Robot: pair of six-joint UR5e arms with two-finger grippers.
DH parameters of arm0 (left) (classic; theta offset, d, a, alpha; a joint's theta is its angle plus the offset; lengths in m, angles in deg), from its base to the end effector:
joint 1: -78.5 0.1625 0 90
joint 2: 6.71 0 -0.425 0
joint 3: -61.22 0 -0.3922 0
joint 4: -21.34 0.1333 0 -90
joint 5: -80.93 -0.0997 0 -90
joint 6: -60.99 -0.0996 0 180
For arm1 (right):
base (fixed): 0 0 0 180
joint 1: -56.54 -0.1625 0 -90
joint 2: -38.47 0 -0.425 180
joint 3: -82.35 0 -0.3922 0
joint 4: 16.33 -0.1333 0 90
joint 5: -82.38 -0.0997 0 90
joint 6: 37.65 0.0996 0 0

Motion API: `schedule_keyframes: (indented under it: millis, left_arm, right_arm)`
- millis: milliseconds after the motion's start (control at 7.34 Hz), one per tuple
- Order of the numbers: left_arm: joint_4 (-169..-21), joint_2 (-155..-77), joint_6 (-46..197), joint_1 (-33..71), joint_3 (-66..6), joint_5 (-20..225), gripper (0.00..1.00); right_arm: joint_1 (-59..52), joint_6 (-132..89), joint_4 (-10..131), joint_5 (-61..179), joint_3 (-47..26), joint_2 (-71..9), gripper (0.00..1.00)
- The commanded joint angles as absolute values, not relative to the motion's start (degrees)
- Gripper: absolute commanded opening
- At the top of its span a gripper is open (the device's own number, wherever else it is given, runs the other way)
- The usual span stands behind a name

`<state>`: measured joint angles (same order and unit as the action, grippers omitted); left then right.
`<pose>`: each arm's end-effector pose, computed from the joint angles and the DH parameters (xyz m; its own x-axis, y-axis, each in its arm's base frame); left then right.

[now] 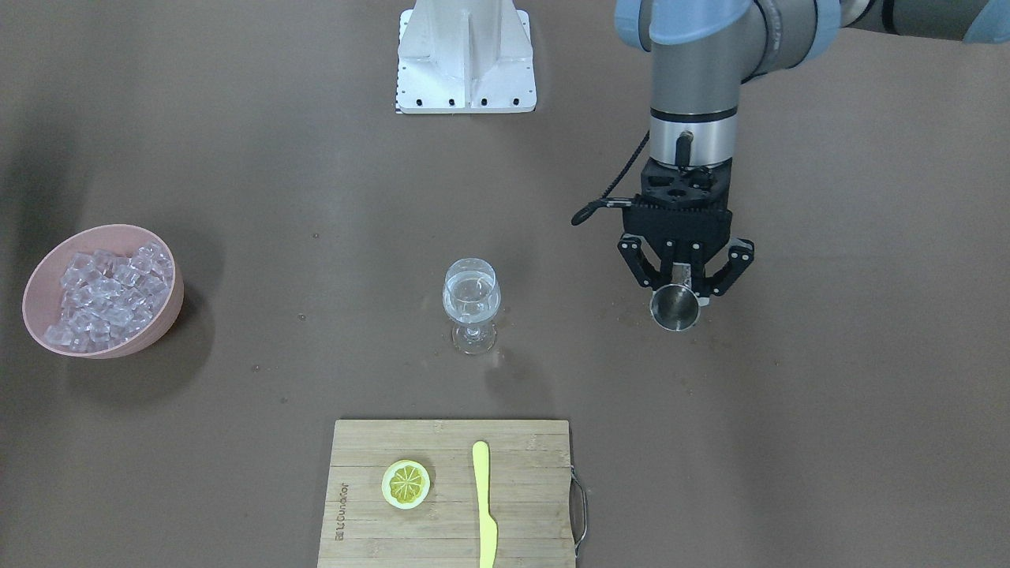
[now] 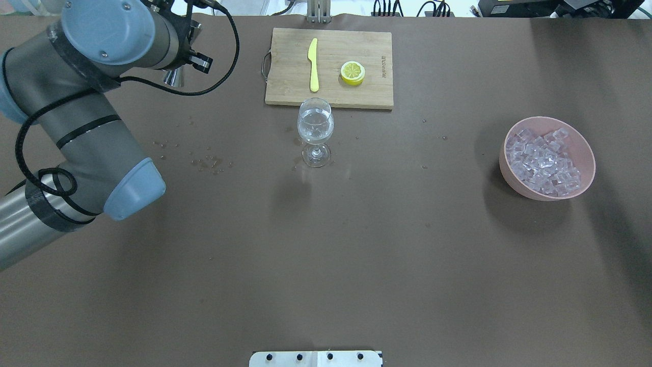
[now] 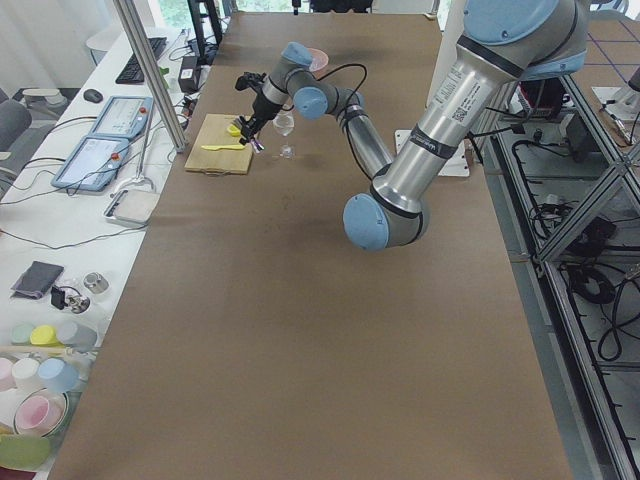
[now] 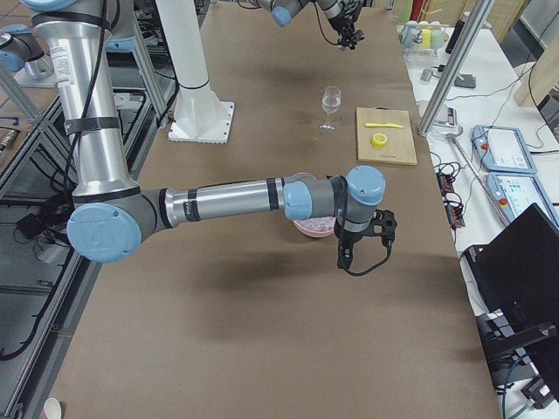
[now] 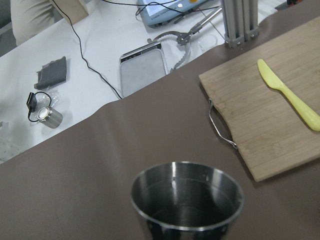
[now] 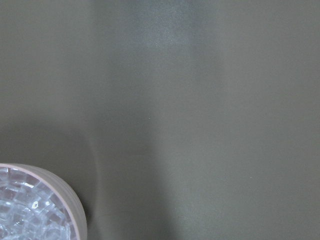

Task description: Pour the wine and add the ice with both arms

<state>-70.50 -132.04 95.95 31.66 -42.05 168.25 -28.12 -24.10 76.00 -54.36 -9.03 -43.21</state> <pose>0.3408 -0.5651 0.2015 0.8670 0.2722 -0.4174 0.0746 0.7572 0.6489 0.0088 -0.5590 0.5718 0.6765 0.0789 0.7322 -0.0681 0.9967 -0.0445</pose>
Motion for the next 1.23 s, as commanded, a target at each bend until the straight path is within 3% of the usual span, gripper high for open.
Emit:
schedule_keyframes:
  millis: [0,272,681,1090]
  left_arm:
    - [-71.39,-131.34,97.20,30.25,-42.57,167.95,0.00]
    - [-74.35,-127.58,100.37,30.24,-43.11,167.86,0.00]
    - [-93.55,-117.39,104.55,30.24,-38.82,163.73,0.00]
    - [-124.55,-110.43,110.27,30.24,-24.53,162.77,0.00]
  right_arm:
    - [-27.84,-24.03,76.04,-54.29,-9.40,-43.18,1.00]
    - [-27.66,-24.03,76.04,-54.38,-9.84,-43.18,1.00]
    - [-26.88,-24.12,76.04,-54.64,-11.07,-43.27,1.00]
    - [-25.90,-24.12,76.31,-54.56,-15.54,-44.15,1.00]
